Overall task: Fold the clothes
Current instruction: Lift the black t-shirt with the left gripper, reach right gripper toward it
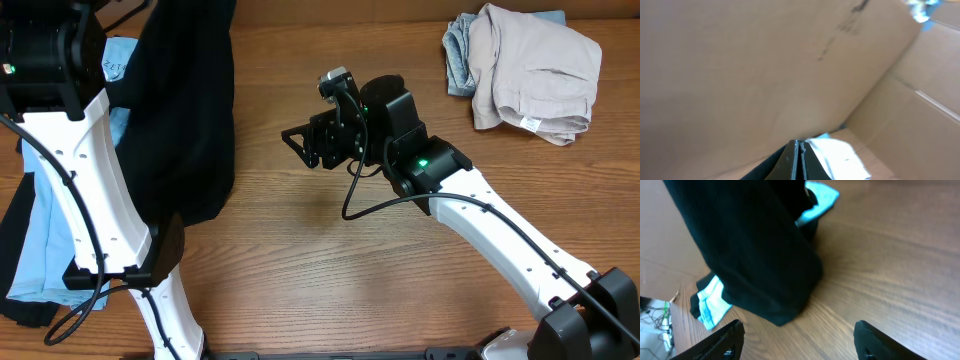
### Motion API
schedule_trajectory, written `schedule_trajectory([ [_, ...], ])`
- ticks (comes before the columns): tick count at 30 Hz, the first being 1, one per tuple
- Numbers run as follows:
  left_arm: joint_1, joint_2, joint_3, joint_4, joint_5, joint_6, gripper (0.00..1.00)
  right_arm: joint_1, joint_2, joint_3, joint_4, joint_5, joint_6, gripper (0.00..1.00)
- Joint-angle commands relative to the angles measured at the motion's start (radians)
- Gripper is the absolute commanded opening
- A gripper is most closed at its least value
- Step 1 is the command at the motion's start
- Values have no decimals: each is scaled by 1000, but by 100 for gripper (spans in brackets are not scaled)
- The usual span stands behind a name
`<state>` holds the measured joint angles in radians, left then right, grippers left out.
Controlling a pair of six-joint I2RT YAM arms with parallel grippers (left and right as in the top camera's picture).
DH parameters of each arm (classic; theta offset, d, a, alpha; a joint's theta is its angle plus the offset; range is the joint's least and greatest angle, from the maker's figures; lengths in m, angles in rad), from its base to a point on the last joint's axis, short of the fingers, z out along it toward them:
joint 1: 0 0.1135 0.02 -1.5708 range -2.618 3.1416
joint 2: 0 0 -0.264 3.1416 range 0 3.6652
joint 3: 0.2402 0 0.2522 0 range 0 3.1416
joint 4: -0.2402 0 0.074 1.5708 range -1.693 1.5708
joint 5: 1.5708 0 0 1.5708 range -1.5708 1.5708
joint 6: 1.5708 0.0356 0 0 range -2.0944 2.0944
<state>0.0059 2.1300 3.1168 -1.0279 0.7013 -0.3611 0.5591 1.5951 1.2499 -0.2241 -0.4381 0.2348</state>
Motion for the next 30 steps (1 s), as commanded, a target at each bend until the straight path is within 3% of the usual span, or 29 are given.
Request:
schedule_trajectory([
  [1,-8,-54,25,56,139,-109,4,3,1,-1,35,3,-6,77],
  [5,-12,-55,25,98,226,-170,4,3,1,-1,84,3,-6,78],
  [13,-18,-55,25,84,328,-179,4,3,1,-1,123,4,-49,79],
  [23,41,-56,25,-5,476,-178,4,2,1,-1,17,147,-168,79],
  [30,129,-56,25,-12,502,-178,4,2,29,-1,-90,220,-230,80],
])
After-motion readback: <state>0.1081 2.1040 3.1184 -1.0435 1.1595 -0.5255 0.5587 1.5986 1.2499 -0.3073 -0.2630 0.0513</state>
